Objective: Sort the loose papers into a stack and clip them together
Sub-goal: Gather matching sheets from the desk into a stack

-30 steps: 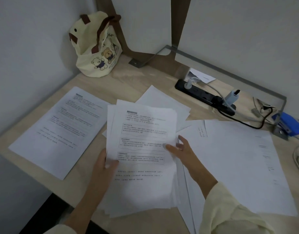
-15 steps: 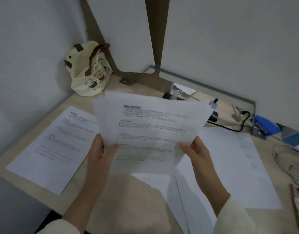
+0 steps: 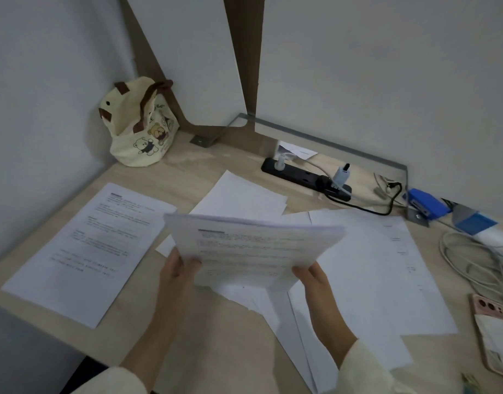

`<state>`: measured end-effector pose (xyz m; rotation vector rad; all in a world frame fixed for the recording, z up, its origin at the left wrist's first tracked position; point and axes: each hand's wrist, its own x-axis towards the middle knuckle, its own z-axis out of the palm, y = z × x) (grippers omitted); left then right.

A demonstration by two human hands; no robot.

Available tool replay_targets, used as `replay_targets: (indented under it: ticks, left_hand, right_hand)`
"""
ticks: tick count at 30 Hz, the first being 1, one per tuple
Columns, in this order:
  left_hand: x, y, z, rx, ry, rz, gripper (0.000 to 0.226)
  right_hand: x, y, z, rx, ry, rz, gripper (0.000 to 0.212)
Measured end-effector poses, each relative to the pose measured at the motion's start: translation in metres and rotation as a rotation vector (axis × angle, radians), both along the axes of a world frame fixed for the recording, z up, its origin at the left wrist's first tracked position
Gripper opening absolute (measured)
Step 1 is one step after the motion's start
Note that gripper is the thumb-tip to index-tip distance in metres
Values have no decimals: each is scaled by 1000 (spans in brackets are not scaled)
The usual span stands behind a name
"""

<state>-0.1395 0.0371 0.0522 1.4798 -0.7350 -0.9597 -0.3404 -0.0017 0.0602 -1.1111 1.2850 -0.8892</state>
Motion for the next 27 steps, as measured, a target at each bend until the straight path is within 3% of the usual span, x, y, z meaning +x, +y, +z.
replay_targets:
  ticks: [6, 10, 16, 21, 27]
  left_hand:
    - [0, 0, -15, 140, 1, -95, 35]
    - [10, 0, -18, 179, -19, -92, 26]
    - [54, 0, -31, 183, -78, -73, 28]
    - [123, 4, -38, 254, -132, 26, 24]
    - [235, 0, -46, 337, -351, 34, 18]
  right_hand:
    - [4, 6, -9, 94, 100, 27, 31]
    - [4, 0, -17, 107, 188, -55, 15]
    - [34, -8, -35, 238, 278, 52, 23]
    - [97, -9, -43, 338, 216, 174, 18]
    - [206, -11, -54, 440, 109, 186, 17]
